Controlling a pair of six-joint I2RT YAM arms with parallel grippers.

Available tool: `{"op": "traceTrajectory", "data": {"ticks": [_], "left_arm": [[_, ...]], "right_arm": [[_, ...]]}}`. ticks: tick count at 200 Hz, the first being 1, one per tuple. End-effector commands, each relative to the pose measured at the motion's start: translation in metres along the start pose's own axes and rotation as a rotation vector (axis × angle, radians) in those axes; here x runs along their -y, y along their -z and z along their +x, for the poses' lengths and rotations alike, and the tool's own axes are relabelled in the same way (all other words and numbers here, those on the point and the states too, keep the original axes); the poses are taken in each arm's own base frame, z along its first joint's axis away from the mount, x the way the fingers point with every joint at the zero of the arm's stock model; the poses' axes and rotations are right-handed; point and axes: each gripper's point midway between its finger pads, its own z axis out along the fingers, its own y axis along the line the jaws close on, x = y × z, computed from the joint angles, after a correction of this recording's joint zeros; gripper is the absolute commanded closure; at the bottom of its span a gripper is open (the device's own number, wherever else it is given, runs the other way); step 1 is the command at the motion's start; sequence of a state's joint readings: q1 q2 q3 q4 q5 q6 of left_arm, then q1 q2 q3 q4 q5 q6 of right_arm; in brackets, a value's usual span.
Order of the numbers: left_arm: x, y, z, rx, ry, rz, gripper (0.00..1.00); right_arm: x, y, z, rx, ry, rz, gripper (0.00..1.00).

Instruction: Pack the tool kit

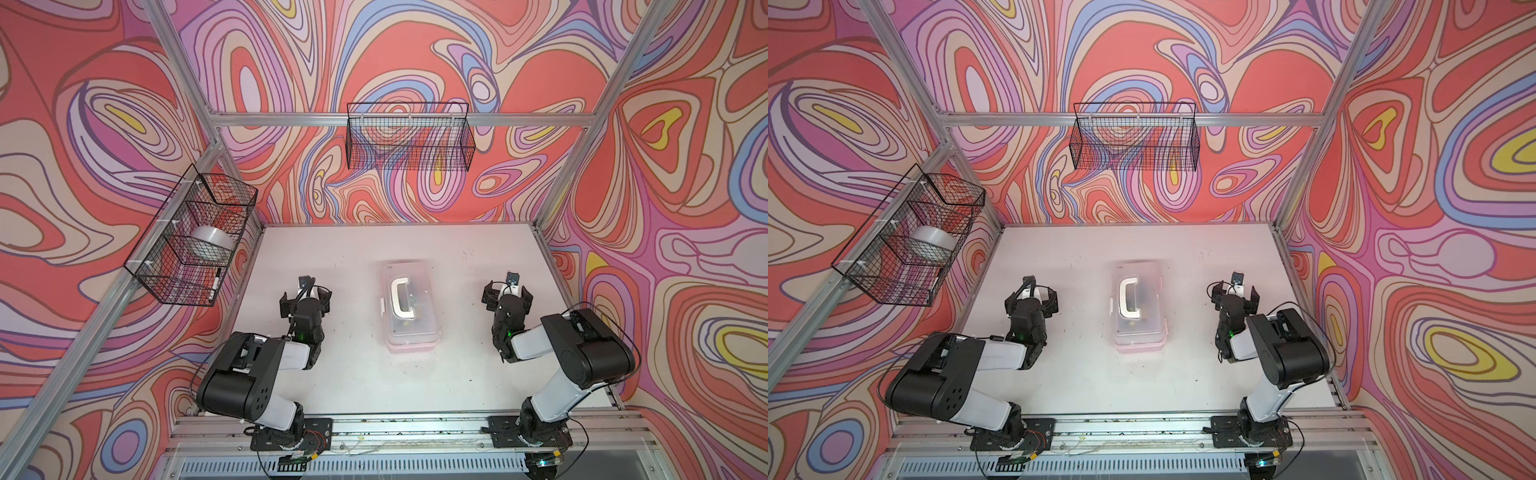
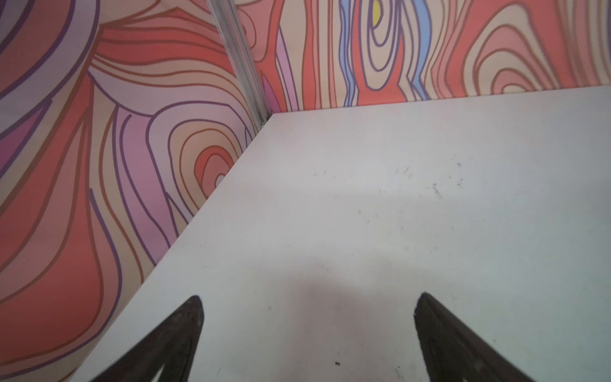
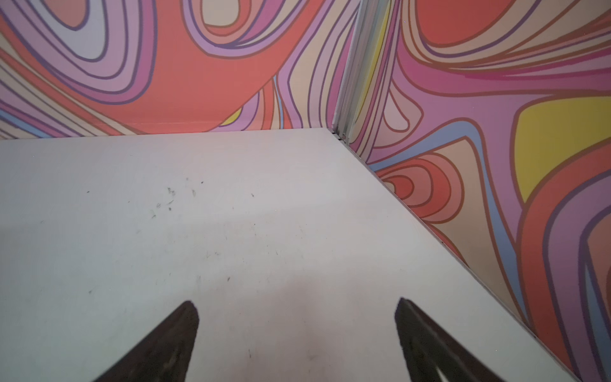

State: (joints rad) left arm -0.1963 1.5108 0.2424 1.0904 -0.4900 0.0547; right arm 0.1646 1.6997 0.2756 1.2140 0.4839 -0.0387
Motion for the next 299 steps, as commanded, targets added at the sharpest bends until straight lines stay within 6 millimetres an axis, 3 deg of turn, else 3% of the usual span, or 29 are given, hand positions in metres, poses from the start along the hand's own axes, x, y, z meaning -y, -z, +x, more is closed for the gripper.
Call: {"op": "traceTrajectory", "data": {"ticks": [1, 20, 33, 46, 299], "left_arm": [[0.008, 0.010, -0.018, 0.139, 0.024, 0.080, 0.00], [0.009, 0.002, -0.016, 0.093, 0.034, 0.098, 0.00], [0.008, -0.016, -0.003, -0.004, 0.051, 0.108, 0.00], [0.008, -0.026, -0.003, -0.037, 0.043, 0.090, 0.00], [0.007, -0.029, 0.001, -0.068, 0.057, 0.106, 0.00]], "right_arm": [[-0.016, 0.003, -0.032, 0.141, -0.030, -0.100, 0.02], [-0.015, -0.013, -0.019, 0.062, -0.045, -0.104, 0.02], [-0.020, -0.030, -0.014, -0.013, -0.043, -0.114, 0.02], [-0.011, -0.045, -0.010, -0.069, -0.087, -0.133, 0.02], [-0.012, -0.045, -0.009, -0.080, -0.086, -0.169, 0.02]]}}
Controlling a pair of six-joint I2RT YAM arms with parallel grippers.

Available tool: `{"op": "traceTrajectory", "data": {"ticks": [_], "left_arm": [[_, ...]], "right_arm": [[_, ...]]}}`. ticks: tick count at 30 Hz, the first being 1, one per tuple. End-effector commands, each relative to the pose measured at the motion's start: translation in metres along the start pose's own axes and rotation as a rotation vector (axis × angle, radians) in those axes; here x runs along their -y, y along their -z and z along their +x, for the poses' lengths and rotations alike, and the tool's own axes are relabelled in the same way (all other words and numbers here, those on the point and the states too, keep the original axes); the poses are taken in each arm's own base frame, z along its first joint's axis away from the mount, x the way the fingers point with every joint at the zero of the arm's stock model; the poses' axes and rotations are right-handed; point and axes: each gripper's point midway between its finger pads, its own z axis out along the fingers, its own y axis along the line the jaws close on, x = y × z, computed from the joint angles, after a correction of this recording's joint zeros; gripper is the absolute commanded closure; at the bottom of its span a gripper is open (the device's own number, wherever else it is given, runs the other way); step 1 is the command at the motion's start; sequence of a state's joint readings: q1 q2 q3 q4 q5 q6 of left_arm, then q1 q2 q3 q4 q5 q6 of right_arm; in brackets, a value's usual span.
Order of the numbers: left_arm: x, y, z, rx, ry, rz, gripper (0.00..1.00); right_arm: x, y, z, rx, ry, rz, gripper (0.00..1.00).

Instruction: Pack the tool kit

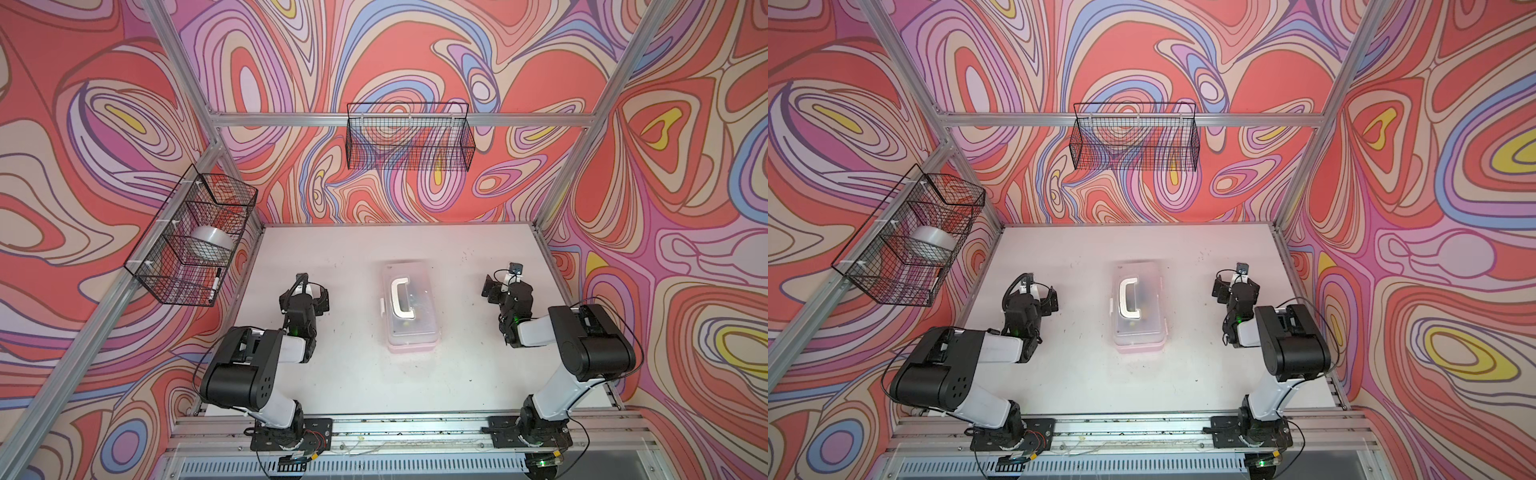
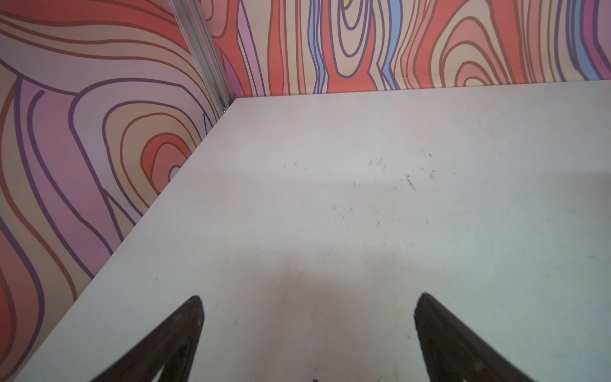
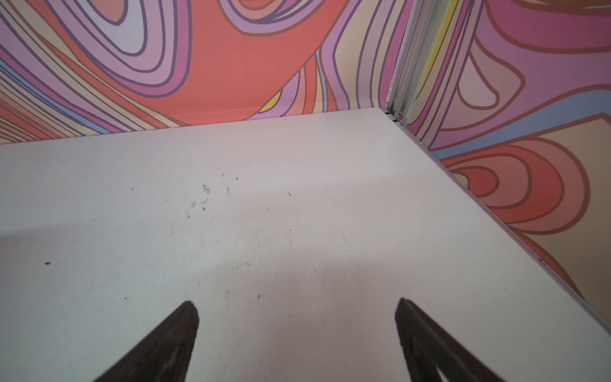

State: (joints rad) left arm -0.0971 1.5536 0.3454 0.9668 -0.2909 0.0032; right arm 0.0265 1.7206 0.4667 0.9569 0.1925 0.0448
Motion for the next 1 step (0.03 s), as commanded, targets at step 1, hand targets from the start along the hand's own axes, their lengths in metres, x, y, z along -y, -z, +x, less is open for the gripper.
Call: {"op": "traceTrajectory", "data": {"ticks": [1], "left_arm": [[-0.0015, -0.0016, -0.0017, 0.000, 0.006, 0.001, 0.00]], "right_arm": [[-0.0012, 0.0011, -0.0042, 0.017, 0.003, -0.015, 0.02]]}}
